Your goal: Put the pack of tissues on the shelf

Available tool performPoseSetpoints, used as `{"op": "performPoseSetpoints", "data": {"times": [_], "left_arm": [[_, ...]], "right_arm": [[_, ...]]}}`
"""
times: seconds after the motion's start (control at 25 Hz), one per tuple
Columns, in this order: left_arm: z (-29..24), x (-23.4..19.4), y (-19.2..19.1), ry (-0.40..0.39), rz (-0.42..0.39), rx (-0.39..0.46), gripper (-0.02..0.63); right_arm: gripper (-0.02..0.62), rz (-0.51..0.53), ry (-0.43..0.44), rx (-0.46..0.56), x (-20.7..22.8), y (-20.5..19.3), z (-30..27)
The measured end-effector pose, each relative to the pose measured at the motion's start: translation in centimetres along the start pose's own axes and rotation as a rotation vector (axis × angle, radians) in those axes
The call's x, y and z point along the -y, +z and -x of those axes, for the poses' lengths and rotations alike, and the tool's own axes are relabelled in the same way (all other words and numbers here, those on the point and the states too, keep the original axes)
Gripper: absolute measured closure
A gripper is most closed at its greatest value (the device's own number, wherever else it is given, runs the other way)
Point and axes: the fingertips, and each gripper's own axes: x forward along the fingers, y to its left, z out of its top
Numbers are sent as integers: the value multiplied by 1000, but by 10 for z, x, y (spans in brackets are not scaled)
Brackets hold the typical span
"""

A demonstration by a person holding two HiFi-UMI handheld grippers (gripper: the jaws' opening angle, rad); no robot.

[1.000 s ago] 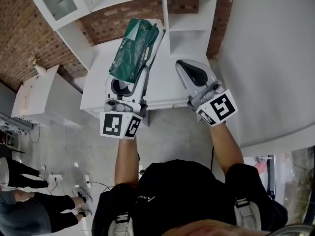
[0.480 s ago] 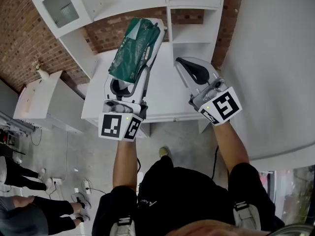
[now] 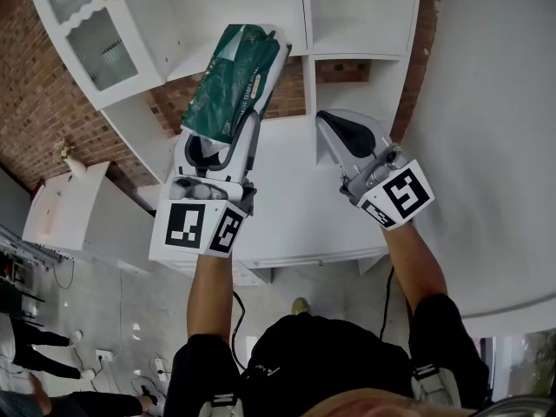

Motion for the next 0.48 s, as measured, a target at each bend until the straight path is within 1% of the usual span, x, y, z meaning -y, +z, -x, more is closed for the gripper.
{"op": "performPoseSetpoints", "data": {"times": [0.24,0.4,0.48], "left_arm": [[-56,-45,17,-57,-6,23,342],[-86,-67,31,-76,-43,30,342],[-100,-76,37,-85,-46,37,342]], "right_arm": [[594,42,-2,5,24,-18,-47],[594,64,6,3,33,-25,-68],[594,75,15,4,39,-27,-77]]}}
